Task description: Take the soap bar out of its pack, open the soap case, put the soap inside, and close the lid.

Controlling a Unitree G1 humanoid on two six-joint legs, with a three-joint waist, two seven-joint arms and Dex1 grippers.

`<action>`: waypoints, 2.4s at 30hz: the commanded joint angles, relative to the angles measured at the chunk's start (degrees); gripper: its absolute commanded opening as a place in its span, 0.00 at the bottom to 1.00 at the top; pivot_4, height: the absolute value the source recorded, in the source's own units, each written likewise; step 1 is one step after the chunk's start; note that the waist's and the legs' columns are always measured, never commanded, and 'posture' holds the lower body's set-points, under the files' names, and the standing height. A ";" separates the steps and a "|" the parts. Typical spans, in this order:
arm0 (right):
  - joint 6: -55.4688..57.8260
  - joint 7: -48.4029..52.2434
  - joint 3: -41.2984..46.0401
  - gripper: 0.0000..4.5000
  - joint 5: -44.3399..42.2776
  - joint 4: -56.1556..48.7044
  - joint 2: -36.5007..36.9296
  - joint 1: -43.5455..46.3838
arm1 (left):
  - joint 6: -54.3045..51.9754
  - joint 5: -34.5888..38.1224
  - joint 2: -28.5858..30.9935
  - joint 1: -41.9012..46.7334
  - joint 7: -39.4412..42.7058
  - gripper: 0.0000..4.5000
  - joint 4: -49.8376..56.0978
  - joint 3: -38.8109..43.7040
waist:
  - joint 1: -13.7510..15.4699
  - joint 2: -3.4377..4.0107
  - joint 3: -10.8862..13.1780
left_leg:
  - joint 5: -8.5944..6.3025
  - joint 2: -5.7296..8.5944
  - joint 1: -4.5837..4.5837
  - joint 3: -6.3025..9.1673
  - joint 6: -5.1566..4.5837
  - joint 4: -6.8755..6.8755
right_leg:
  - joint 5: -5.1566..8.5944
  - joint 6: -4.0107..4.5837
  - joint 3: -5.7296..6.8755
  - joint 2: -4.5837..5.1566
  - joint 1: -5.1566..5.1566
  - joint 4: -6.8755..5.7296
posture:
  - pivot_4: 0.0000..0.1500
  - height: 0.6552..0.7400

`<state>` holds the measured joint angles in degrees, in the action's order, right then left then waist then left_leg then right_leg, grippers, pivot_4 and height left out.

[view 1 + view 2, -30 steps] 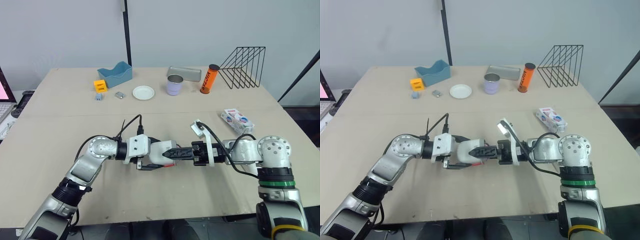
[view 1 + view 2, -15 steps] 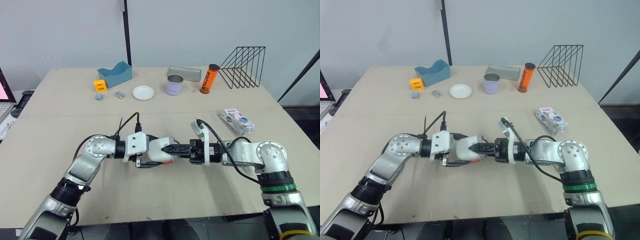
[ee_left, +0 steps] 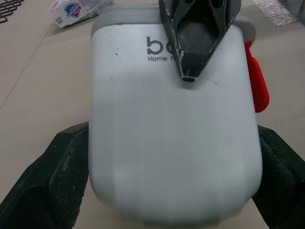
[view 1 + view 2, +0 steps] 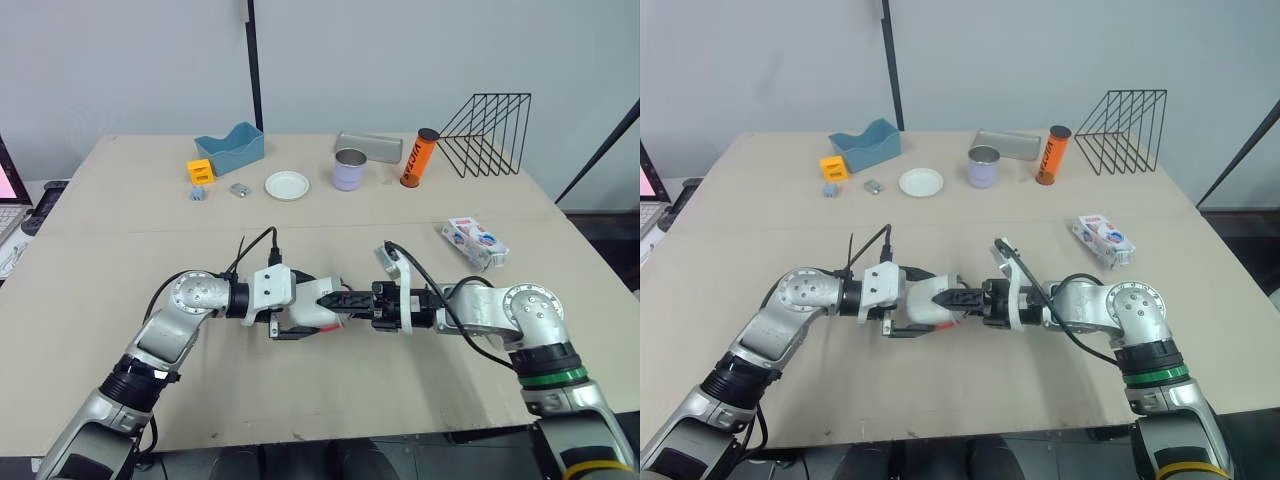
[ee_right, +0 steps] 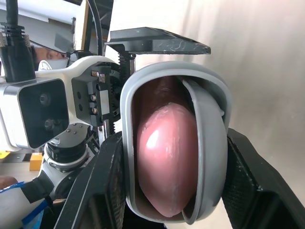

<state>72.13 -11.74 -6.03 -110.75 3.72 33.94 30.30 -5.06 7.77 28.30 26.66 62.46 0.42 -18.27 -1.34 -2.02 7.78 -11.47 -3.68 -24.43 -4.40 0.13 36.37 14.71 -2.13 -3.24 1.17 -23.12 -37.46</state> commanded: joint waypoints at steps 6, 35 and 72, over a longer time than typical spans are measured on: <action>-0.52 -0.10 2.35 0.45 -2.25 2.57 2.10 5.06 | -0.44 2.22 5.21 -2.51 3.22 1.00 3.86 3.02 | -0.05 0.00 0.00 | 0.00 -0.02 -0.01 0.00 -0.01 -0.02 | -0.04 0.02 0.00 -0.01 -0.01 0.06 | 1.00 0.99; -15.61 75.88 -35.83 0.45 79.35 -24.12 24.81 35.80 | -21.15 16.32 0.32 5.32 4.39 1.00 6.01 4.98 | 0.13 0.26 0.12 | 0.01 0.01 -0.17 -0.12 -0.09 -0.05 | 0.11 0.26 0.16 0.09 -0.27 0.32 | 1.00 0.99; -5.01 80.81 -33.24 0.45 87.79 -21.94 14.88 36.87 | -23.71 13.76 -2.83 7.41 2.88 0.84 7.62 0.78 | 0.12 0.26 0.12 | 0.02 0.10 -0.15 -0.09 -0.10 0.00 | -0.10 0.34 0.16 0.09 -0.23 0.20 | 1.00 0.99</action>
<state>67.82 68.47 -41.87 -23.79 -17.68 48.68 65.62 -29.13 21.36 25.64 32.77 65.45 6.28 -17.80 -1.22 -1.77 7.90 -11.46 -3.58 -24.58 -4.49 0.03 36.37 14.61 -1.80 -3.07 1.26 -23.35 -37.27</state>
